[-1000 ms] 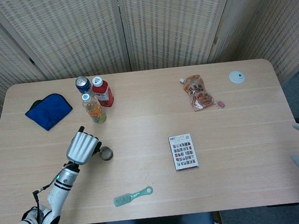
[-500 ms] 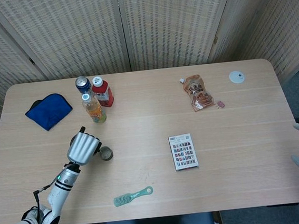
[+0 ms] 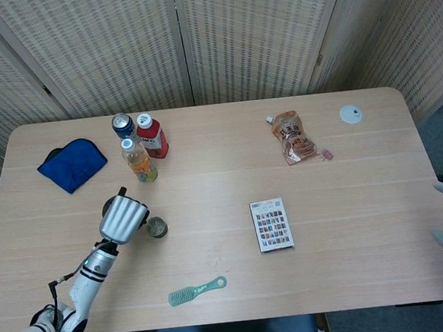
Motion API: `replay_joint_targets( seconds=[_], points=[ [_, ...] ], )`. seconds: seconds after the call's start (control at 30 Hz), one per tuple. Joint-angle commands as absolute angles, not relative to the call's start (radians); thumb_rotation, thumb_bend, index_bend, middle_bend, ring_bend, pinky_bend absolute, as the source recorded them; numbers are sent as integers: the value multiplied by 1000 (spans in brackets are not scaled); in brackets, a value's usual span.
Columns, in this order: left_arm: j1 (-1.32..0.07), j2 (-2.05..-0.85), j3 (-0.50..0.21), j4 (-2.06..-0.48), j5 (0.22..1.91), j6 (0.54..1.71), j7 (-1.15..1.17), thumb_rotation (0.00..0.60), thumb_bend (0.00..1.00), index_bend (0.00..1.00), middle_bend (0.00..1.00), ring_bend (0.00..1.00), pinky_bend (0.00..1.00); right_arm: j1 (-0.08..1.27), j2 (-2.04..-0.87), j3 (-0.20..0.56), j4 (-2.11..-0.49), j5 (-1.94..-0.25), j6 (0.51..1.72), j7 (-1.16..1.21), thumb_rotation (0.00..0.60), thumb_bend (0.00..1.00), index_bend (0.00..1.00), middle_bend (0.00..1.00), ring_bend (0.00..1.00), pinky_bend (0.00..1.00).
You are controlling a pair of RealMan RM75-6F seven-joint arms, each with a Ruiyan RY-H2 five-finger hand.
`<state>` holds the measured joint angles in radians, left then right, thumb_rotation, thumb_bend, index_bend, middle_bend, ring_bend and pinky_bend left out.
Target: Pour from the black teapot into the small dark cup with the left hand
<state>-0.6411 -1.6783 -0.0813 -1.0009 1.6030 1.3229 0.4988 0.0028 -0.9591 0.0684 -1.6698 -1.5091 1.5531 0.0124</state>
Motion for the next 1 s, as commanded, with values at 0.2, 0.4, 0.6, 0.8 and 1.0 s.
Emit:
replay_joint_targets(
  seconds=[0.2,0.4,0.6,0.8,1.0],
  points=[
    [-643,-1678,-79,-1001,1607,1323,507,506,396,1000,1000,1000,554,2,-960,68,-1666,-1508,1552,16,600,163,202,252,200,313],
    [-642,-1678,-81,-1005,1607,1323,510,510,396,1000,1000,1000,554,0,-958,68,-1666,-1508,1556,18,600,163,202,252,199,313],
    [-643,-1679,-80,-1006,1609,1324,513,519,396,1000,1000,1000,554,-2,-958,67,-1665,-1508,1558,20,600,163,202,252,199,313],
    [-642,-1680,-80,-1006,1609,1324,512,520,396,1000,1000,1000,554,-2,-956,68,-1666,-1509,1559,20,600,163,202,252,200,313],
    [-641,-1680,-79,-1006,1610,1326,510,521,396,1000,1000,1000,554,-2,-956,68,-1667,-1509,1559,19,600,163,203,252,200,313]
  ],
)
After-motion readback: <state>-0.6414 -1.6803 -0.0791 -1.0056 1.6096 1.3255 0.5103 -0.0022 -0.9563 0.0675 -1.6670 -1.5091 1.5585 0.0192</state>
